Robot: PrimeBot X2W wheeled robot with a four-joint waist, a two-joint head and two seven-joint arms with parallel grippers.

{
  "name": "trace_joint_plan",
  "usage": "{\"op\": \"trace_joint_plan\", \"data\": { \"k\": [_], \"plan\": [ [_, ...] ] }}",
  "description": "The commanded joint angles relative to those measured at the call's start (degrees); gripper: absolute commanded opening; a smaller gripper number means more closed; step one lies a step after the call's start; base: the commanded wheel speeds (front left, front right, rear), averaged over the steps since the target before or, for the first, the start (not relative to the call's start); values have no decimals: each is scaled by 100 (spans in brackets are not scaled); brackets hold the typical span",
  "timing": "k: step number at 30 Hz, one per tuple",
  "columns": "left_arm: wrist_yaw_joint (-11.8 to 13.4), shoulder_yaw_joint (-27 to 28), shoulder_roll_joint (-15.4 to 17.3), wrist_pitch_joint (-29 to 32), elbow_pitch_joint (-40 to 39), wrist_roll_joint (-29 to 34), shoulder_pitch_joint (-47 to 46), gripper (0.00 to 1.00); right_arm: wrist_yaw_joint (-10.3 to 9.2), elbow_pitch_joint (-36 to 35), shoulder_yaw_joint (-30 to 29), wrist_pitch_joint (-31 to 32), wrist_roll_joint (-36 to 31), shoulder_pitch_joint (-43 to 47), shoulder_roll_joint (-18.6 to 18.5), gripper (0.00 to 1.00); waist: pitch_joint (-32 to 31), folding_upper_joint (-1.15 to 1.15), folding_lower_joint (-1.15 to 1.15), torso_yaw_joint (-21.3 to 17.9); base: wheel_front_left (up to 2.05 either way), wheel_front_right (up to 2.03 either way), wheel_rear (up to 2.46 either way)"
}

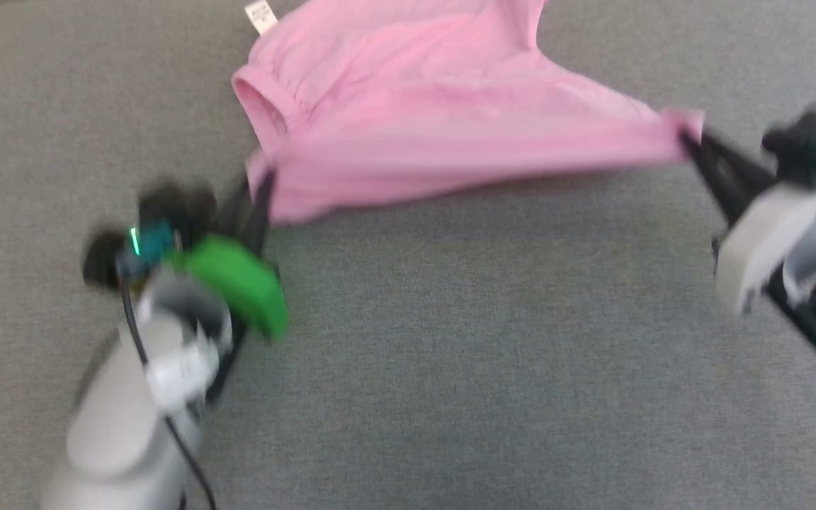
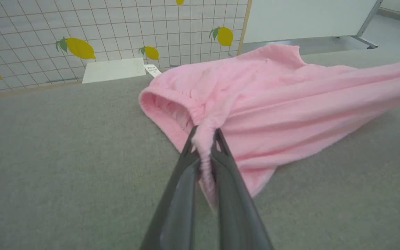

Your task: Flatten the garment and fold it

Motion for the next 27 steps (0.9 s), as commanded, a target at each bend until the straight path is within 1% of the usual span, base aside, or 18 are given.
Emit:
{"op": "trace_joint_plan", "data": {
  "k": [1,6,10,14,19,21,23,25,27],
  "plan": [
    [57,23,73,38,-165,-145,441,0,-11,-133,-65,57,47,347,-44,0,-324,0,0,-21,0,0,0],
    [148,-37,201,291,-704,-481,1724,0,-11,-609,-245,362,94,1529,-162,0,-700,0,0,-40,0,0,0],
    [268,-140,300,744,-1156,-736,2526,0,-11,-982,-538,777,81,2459,-207,0,-968,0,0,-9,0,0,0],
    [379,-215,459,1345,-1675,-1072,3210,0,-11,-1409,-993,1313,112,3335,-99,0,-1119,0,0,13,0,0,0],
    [542,-360,699,2216,-2462,-1515,3944,0,-11,-2033,-1764,2370,123,4459,215,0,-1166,0,0,83,0,0,0],
    [685,-336,713,2313,-2739,-1565,4101,0,-11,-2354,-2037,2685,96,4777,392,0,-1156,0,0,117,0,0,0],
    [816,-279,669,2217,-2935,-1512,4152,0,-11,-2687,-2231,2790,29,4920,552,0,-1148,0,0,155,0,0,0],
    [858,-291,539,2048,-3050,-1437,4088,0,-11,-2944,-2315,2719,-45,4906,652,0,-1143,0,0,220,0,0,0],
    [835,-333,384,1884,-3069,-1381,3937,0,-11,-3091,-2316,2537,-169,4767,636,0,-1131,0,0,294,0,0,0]
  ]
}}
